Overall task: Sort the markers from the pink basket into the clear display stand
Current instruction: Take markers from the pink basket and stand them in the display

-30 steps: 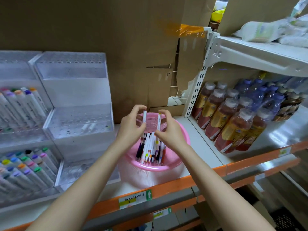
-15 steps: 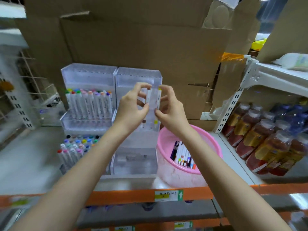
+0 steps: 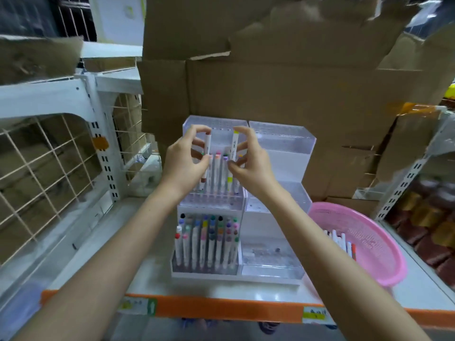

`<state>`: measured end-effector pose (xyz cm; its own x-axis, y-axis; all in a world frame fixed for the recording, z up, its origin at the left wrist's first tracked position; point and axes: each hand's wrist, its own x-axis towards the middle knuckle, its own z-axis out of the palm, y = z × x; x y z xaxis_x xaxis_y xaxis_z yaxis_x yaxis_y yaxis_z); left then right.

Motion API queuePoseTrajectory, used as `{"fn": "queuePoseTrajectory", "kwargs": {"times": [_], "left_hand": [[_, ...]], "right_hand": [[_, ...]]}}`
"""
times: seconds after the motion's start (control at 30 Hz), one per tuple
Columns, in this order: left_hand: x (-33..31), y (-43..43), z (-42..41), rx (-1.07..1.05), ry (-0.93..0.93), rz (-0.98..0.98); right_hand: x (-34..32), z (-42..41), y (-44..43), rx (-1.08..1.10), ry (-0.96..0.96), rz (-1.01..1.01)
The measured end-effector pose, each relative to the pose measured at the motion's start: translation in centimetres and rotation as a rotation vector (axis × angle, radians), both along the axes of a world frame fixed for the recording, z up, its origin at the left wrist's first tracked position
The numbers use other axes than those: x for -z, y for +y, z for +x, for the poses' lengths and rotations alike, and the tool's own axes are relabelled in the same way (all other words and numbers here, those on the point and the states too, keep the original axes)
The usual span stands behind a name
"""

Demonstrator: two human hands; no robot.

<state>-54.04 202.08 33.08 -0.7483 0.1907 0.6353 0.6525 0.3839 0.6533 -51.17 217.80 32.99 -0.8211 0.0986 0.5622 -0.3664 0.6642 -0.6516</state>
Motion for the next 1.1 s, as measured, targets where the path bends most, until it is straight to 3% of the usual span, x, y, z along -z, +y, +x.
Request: {"fn": "queuePoseTrajectory", "kwargs": {"times": [0.7,1.1], "left_hand": [[2.1,-4.7,-5.0,0.162,0.001,0.08],[3.3,-4.8,-5.2,0.171,0.051,0.016]], "right_hand": [[2.3,-3.6,-6.7,0.12,0.089,0.027],[3.6,-3.6,-7.2,0.131,0.142,0.012]]}}
